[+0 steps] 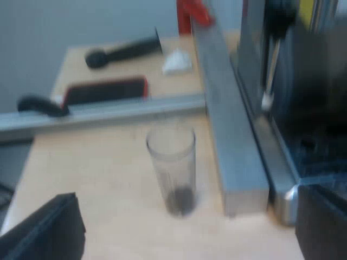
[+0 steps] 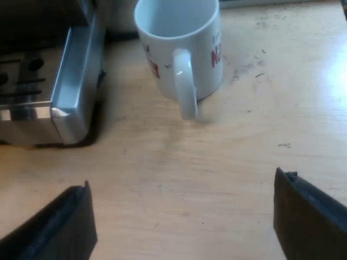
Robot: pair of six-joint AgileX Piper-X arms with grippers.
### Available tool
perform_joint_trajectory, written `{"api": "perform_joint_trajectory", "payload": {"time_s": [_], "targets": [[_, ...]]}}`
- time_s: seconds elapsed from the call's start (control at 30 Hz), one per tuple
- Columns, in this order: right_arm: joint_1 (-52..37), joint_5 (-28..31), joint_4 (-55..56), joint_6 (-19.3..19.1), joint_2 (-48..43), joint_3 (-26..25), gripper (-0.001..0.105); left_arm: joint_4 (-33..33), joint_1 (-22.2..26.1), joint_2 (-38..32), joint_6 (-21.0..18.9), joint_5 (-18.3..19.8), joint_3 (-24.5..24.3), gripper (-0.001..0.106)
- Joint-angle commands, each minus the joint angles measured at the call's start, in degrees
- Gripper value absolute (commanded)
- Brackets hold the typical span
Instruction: Pour the beans into the coffee machine
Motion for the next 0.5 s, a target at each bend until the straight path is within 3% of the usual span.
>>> {"api": "perform_joint_trajectory", "payload": {"time_s": [0.03, 0.2, 0.3, 0.5], "targets": [[1.1, -2.2, -0.3, -0.9, 3.4, -3.4, 0.074, -0.6, -0.1, 2.9, -2.1, 0.3, -3.1, 0.081], [10.0, -8.2, -1.5, -4.8, 11.1, -9.7, 0.074, -0.6, -0.1, 10.6, -6.3, 0.3, -8.5, 0.081], [15.6, -9.4, -2.1, -6.9, 14.1, -11.7, 0.074, -0.6, -0.1, 12.6, -7.0, 0.3, -9.3, 0.081], [29.0, -11.8, -11.1, -7.3, 19.5, -12.1, 0.074, -0.6, -0.1, 19.5, -8.7, -0.5, -10.2, 0.081]]}}
